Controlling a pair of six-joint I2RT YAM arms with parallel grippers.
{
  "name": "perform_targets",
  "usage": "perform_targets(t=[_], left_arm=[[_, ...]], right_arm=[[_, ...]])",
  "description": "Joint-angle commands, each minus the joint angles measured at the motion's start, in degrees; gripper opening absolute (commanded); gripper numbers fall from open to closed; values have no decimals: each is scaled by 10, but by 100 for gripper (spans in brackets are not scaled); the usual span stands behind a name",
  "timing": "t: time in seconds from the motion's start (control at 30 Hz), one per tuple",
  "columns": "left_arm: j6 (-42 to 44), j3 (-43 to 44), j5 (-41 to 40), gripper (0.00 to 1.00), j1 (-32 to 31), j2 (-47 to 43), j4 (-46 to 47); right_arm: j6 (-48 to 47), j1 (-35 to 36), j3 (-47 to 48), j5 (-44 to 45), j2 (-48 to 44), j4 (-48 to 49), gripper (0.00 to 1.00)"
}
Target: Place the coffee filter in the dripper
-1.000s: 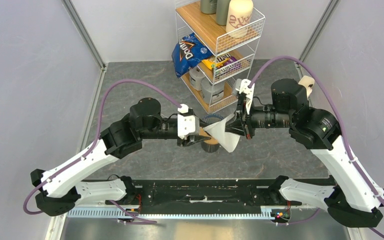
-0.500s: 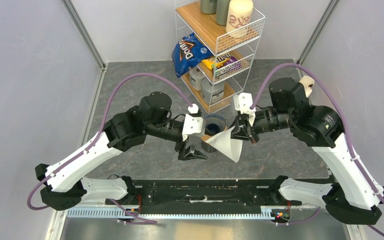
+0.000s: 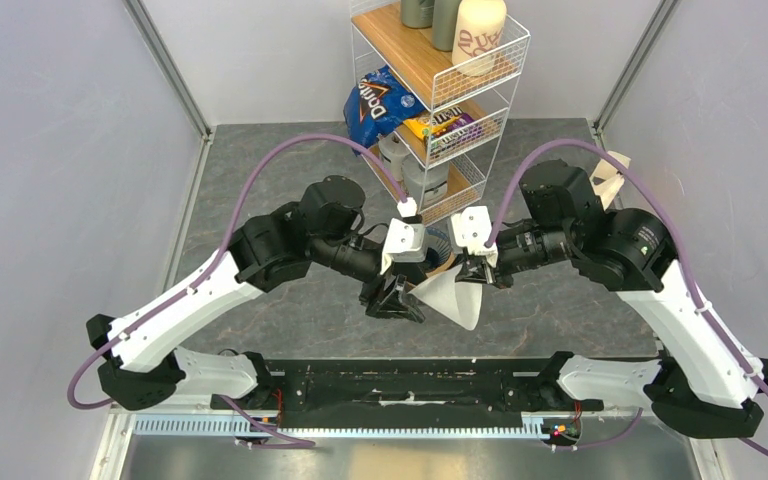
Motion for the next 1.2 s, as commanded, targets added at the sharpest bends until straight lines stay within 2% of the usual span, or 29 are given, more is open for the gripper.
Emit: perform_targets(t=[0.0,0.13,0.27,0.37,0.4,0.5,0.53,0.57,0.63,0.8,0.9,1.03,1.17], left_arm=[[-28,19,20,59,-1,8,0],[-43,14,7,43,-1,6,12],[-51,4,6,34,-1,0,26],[-43,-2,13,31,-1,-4,25],[-39,-4,15,35,-1,-6,23],[-23,-10,6,69,0,-19,5],[-24,-15,-1,79,3,-26,-2],[-26,-19,-6,84,14,-34,-9],[-43,-35,-2,88,60,-49,-17],[-84,-71,49,89,265,-77,-23],[-131,-92,75,89,350,-87,-9],[-224,-138,87,91,404,-110,48],[-264,-169,71,92,410,-137,85]], right_arm=[[-20,12,24,18,-4,2,0],[-20,15,24,19,-5,3,0],[-11,16,21,19,-7,2,0],[-5,16,17,24,-10,2,0],[-2,16,17,26,-10,2,0],[28,16,22,47,-10,6,0],[44,17,25,60,-9,5,0],[56,16,29,74,-7,1,0],[93,15,40,105,-3,-11,0],[179,-9,59,133,30,-94,0],[205,-26,76,150,71,-144,0],[209,-49,140,177,156,-211,0],[197,-67,231,173,250,-279,0]])
